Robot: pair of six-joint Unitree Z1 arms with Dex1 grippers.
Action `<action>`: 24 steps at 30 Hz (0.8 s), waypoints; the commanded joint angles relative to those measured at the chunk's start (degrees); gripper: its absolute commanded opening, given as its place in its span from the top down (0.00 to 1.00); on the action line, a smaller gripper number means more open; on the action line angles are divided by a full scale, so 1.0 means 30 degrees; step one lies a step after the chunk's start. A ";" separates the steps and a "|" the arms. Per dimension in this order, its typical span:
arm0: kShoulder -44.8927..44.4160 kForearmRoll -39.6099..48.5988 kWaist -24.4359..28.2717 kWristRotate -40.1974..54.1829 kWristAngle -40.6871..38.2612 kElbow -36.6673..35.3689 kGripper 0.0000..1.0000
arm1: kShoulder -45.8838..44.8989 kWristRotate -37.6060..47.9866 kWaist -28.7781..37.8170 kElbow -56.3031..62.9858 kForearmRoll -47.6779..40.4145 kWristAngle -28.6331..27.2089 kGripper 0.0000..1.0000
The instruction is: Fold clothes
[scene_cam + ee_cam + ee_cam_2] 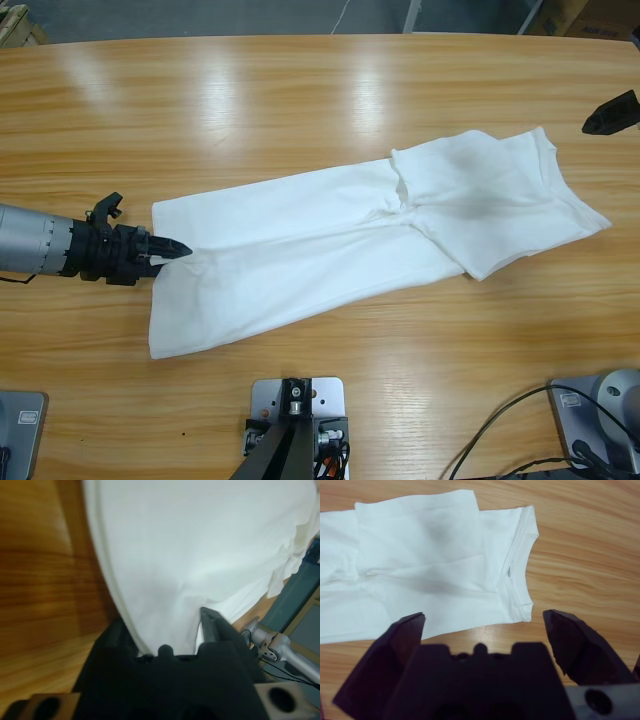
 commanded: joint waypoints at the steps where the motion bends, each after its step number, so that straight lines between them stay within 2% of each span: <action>1: 0.1973 0.2333 -0.0268 0.0285 0.0165 0.0694 0.59 | 0.0679 0.0153 -0.0022 -0.0056 -0.0190 0.0299 0.04; 5: 0.1593 0.3335 -0.0262 0.0988 0.0265 0.0243 0.60 | 0.0702 0.0153 -0.0080 -0.0097 -0.0219 0.0299 0.04; 6: 0.1522 0.3628 -0.0268 0.1515 0.0341 0.0102 0.65 | 0.0708 0.0153 -0.0080 -0.0109 -0.0225 0.0299 0.04; 7: 0.1458 0.3745 -0.0268 0.1967 0.0464 0.0026 0.75 | 0.0731 0.0153 -0.0080 -0.0109 -0.0249 0.0305 0.04; 10: 0.1446 0.3932 -0.0268 0.2553 0.1126 -0.0179 0.76 | 0.0737 0.0153 -0.0080 -0.0062 -0.0249 0.0334 0.04; 12: 0.1346 0.3932 -0.0268 0.2658 0.1531 -0.0431 0.84 | 0.0737 0.0153 -0.0080 -0.0032 -0.0249 0.0352 0.04; 15: 0.1434 0.3932 -0.0268 0.2687 0.1695 -0.0976 0.84 | 0.0720 0.0159 -0.0080 0.0050 -0.0249 0.0357 0.04; 16: 0.1499 0.3926 -0.0257 0.2763 0.1718 -0.1151 0.90 | 0.0708 0.0171 -0.0080 0.0067 -0.0249 0.0357 0.04; 17: 0.1569 0.3915 -0.0268 0.3010 0.1706 -0.1310 1.00 | 0.0690 0.0165 -0.0074 0.0050 -0.0249 0.0357 0.04; 22: 0.1634 0.4225 -0.0268 0.4222 0.1601 -0.2066 1.00 | 0.0679 0.0165 -0.0080 0.0038 -0.0266 0.0357 0.04; 24: 0.1370 0.5256 -0.0268 0.5025 0.1741 -0.2698 1.00 | 0.0708 0.0165 -0.0080 0.0038 -0.0278 0.0357 0.04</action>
